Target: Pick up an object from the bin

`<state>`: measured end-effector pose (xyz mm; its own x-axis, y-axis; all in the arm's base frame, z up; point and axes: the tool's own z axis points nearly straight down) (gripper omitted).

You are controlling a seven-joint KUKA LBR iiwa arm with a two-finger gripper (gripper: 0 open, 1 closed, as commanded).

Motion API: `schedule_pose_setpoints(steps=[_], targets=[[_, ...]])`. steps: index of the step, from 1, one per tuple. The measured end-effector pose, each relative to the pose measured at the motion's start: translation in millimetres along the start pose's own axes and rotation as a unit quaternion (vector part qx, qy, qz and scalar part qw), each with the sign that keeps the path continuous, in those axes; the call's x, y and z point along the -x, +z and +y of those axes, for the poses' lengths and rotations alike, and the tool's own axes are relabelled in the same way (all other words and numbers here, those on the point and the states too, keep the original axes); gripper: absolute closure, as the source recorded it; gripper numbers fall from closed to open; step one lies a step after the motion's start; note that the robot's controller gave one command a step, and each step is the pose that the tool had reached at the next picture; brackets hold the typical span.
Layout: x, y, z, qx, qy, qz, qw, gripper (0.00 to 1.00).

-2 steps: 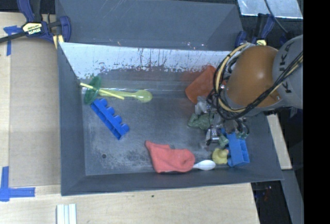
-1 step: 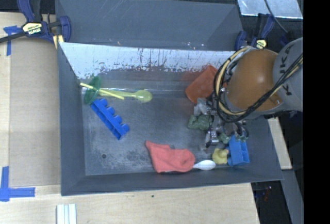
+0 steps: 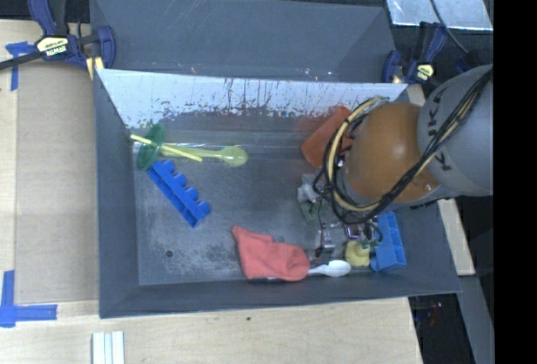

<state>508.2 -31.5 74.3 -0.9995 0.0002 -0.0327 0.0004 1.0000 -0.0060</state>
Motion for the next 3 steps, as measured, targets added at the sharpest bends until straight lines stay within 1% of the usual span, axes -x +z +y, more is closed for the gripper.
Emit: schedule_pose_setpoints(steps=[1, 2, 3], targets=[[-13.6, -5, 7, 0.000, 0.027, 0.0006, 0.9996, 0.00], [1.0, -53, -10, 0.000, 0.013, 0.0018, 0.9999, 0.00], [-7.8, -66, 35, 0.000, 0.087, 0.0022, 0.9962, 0.00]])
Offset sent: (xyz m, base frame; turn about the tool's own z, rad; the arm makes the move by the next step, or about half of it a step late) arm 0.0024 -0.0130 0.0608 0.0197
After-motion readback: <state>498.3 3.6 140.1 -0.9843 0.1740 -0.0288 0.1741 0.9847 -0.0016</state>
